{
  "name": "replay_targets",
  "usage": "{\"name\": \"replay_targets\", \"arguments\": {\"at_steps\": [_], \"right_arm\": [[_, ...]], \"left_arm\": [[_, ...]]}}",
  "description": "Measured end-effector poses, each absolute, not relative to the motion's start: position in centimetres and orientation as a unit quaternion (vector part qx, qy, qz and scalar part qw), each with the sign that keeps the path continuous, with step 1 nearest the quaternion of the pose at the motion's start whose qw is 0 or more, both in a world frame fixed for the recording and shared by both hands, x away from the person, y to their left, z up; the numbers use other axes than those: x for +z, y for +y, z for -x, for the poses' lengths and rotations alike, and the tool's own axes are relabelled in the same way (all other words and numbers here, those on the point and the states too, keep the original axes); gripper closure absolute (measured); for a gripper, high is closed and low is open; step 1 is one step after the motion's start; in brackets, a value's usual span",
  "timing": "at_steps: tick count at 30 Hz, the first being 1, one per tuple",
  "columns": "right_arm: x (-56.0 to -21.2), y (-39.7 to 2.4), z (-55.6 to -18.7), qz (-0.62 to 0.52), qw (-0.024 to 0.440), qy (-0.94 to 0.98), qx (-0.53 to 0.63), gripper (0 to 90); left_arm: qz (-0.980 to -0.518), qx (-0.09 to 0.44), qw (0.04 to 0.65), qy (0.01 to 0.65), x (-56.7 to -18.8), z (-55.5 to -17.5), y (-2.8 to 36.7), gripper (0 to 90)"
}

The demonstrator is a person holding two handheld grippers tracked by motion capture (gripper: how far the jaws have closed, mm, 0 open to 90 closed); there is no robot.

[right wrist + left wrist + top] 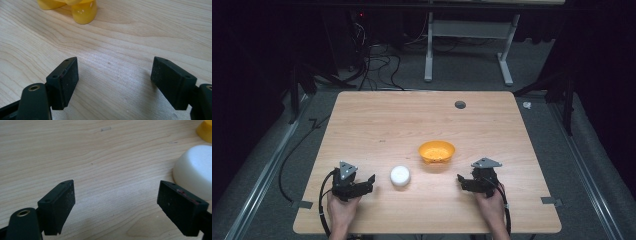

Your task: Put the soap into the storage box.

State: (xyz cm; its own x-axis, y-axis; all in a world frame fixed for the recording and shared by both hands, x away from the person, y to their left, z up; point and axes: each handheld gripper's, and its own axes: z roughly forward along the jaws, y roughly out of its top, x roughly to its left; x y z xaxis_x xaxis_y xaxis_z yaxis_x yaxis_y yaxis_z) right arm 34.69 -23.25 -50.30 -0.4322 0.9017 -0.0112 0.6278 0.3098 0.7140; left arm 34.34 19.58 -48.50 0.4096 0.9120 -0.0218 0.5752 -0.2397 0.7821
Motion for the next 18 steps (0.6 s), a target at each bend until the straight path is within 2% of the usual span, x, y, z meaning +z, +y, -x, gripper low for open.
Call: {"name": "replay_targets", "arguments": {"at_steps": [9,18], "right_arm": [[-50.3,-23.2,-34.7,-0.489,0.211,0.781,0.325,23.1],[-50.3,-23.2,-34.7,-0.489,0.211,0.781,0.325,23.2]], "left_arm": [[-0.753,0.187,0.411,0.478,-47.2,-33.8,18.6,15.0],[-0.774,0.184,0.406,0.45,-46.8,-33.5,16.7,14.9]]}}
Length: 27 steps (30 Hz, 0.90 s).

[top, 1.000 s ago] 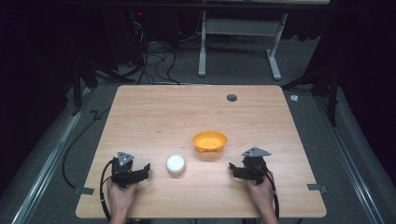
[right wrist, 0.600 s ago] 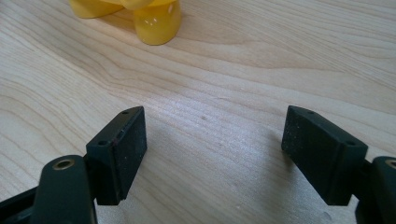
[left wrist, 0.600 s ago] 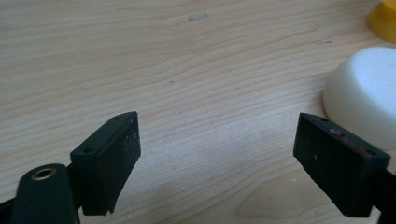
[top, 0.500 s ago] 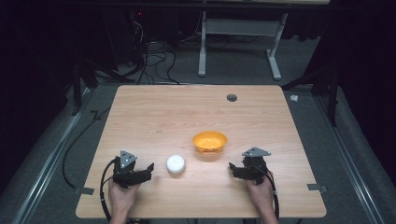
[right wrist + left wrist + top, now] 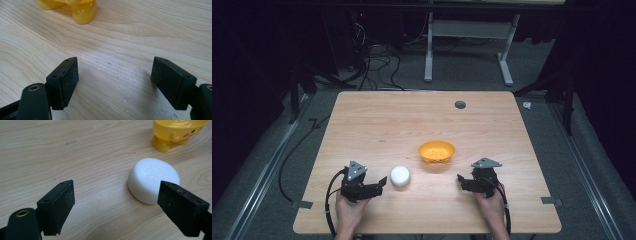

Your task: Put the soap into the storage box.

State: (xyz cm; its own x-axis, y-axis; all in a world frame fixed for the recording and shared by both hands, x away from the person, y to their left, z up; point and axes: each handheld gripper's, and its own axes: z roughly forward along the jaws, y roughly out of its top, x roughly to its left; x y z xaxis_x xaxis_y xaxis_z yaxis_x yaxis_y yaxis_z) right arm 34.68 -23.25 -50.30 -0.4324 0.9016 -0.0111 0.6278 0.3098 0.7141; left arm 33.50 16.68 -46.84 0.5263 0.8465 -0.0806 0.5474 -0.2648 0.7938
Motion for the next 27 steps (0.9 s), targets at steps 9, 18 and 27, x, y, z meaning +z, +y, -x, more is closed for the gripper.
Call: {"name": "replay_targets", "arguments": {"at_steps": [9,18,27], "right_arm": [[-50.3,-23.2,-34.7,-0.489,0.211,0.781,0.325,23.1],[-50.3,-23.2,-34.7,-0.489,0.211,0.781,0.325,23.2],[-50.3,-23.3,-34.7,-0.489,0.211,0.781,0.325,23.2]], "left_arm": [[-0.794,0.186,0.394,0.424,-46.8,-33.4,14.7,14.8],[-0.808,0.183,0.385,0.407,-47.1,-33.9,12.8,14.9],[-0.818,0.178,0.375,0.397,-47.5,-34.5,11.6,14.7]]}}
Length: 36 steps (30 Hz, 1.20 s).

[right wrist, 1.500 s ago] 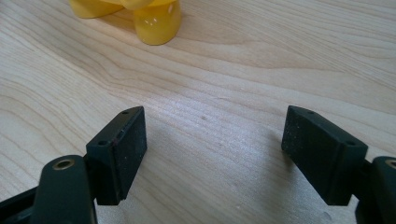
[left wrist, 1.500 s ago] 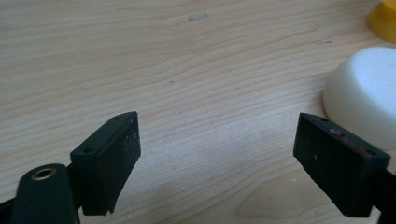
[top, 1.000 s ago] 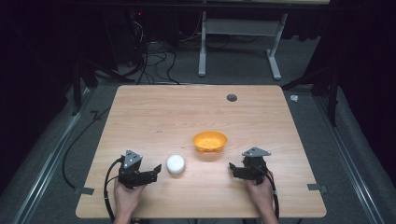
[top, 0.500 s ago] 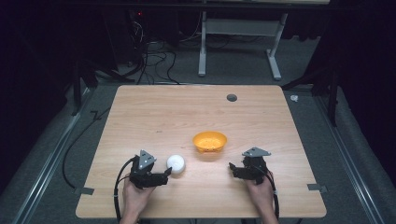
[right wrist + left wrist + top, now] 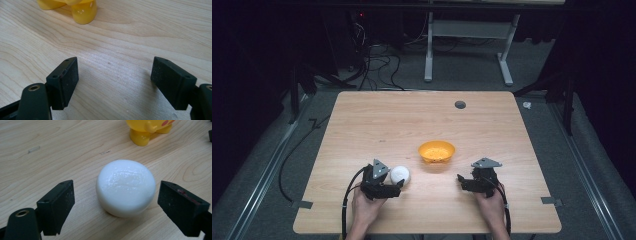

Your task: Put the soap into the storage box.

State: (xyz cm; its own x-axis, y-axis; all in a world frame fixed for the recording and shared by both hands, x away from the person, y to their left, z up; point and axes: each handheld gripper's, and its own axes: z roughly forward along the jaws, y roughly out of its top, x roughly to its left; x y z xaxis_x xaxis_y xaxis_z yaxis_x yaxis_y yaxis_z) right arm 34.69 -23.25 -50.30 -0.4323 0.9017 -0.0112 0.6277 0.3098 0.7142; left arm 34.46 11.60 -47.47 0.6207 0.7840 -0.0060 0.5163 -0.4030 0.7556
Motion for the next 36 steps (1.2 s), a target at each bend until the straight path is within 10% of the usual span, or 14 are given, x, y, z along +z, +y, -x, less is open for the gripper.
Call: {"name": "replay_targets", "arguments": {"at_steps": [36], "right_arm": [[-50.3,-23.3,-34.7,-0.49,0.209,0.781,0.326,23.1]], "left_arm": [[-0.836,0.17,0.339,0.397,-49.6,-35.8,9.1,22.5]]}}
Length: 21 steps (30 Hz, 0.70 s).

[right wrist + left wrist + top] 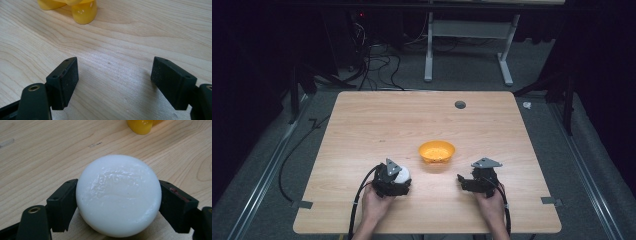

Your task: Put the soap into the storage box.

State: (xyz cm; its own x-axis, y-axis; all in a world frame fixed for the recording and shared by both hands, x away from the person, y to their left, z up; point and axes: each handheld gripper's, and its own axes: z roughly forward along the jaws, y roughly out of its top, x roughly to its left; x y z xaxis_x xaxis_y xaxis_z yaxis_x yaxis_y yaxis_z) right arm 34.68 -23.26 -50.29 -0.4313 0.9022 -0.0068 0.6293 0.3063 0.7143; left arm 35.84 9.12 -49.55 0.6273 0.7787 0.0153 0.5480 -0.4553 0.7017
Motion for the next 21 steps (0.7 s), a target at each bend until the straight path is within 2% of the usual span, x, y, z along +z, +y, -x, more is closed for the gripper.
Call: {"name": "replay_targets", "arguments": {"at_steps": [21], "right_arm": [[-50.28,-23.3,-34.68,-0.491,0.207,0.78,0.327,23.1]], "left_arm": [[-0.844,0.17,0.336,0.381,-49.22,-35.6,9.03,23.3]]}}
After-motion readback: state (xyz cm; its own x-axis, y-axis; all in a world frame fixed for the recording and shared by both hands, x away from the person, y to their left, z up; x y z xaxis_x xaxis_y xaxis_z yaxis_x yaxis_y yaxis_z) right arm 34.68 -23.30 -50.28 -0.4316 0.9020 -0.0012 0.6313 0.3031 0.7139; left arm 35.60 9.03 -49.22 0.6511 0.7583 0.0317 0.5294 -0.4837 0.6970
